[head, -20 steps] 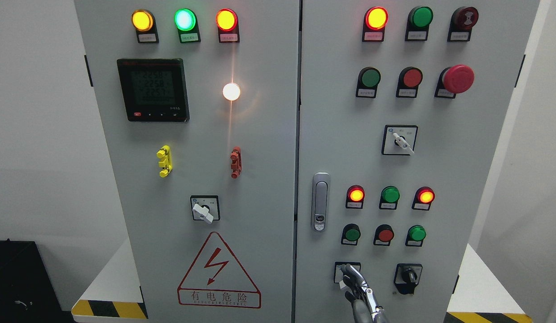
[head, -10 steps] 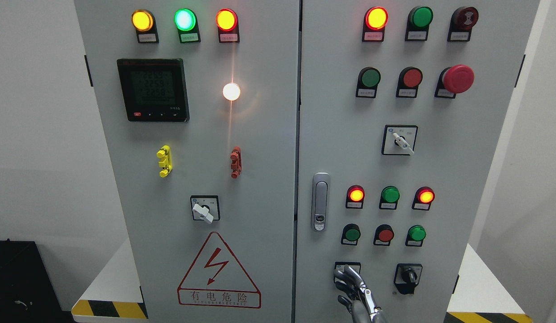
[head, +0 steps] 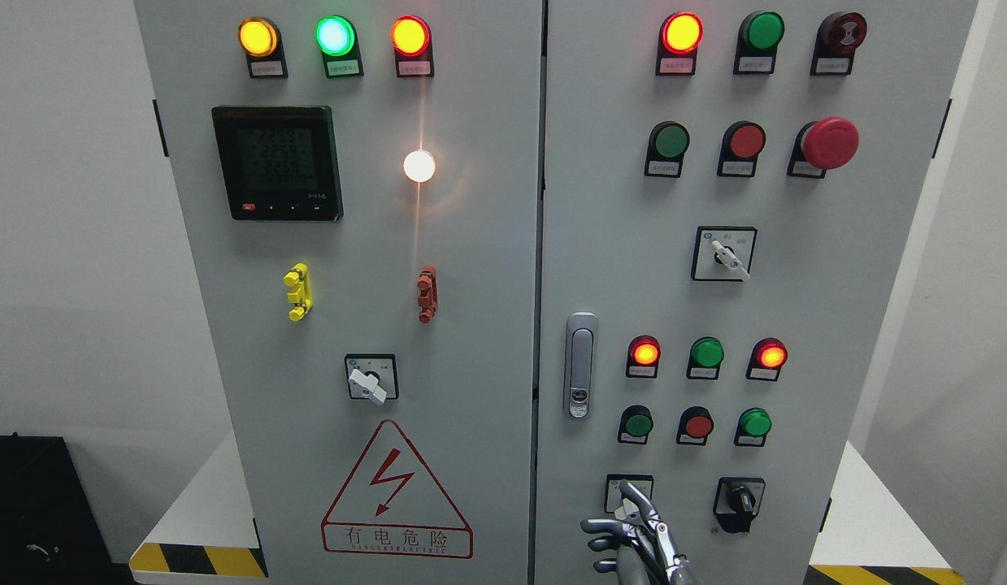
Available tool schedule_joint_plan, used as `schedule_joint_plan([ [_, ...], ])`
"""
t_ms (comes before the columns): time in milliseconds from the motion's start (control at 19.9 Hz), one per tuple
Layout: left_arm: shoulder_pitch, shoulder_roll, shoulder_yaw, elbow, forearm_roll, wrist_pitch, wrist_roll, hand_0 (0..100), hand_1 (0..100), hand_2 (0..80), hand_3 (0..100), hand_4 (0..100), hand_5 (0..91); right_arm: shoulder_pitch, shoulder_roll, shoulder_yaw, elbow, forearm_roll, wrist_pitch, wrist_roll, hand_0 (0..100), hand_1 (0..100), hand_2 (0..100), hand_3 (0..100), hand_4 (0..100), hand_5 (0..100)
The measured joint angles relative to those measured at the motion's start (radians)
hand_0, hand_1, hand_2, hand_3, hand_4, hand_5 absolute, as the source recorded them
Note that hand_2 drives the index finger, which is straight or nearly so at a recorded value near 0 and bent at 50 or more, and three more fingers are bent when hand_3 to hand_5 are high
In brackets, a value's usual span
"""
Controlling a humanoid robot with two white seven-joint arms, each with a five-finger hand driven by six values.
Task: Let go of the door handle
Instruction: 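Raise the right hand toward the silver door handle, then move the right hand up beneath the lower end of the handle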
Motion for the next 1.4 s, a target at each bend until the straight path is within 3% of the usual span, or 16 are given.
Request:
schedule_joint_plan([
  [301, 0.000, 0.000, 0.000, 0.000, 0.000, 0.000, 0.000, 12, 56, 0.0, 0, 0, 0.0, -0.040, 0.000, 0.004, 0.009, 0.155, 0.012, 0.003, 47, 36, 12, 100, 100, 100],
  [852, 0.000, 0.000, 0.000, 0.000, 0.000, 0.000, 0.000, 12, 56, 0.0, 0, 0, 0.0, -0.111, -0.002, -0.002, 0.062, 0.546, -0.004, -0.008, 47, 30, 13, 100, 100, 100],
  [1404, 0.000, 0.000, 0.000, 0.000, 0.000, 0.000, 0.000, 12, 56, 0.0, 0, 0, 0.0, -0.187, -0.005, -0.006, 0.151, 0.899, -0.032, -0.096, 44, 22, 11, 100, 100, 100],
])
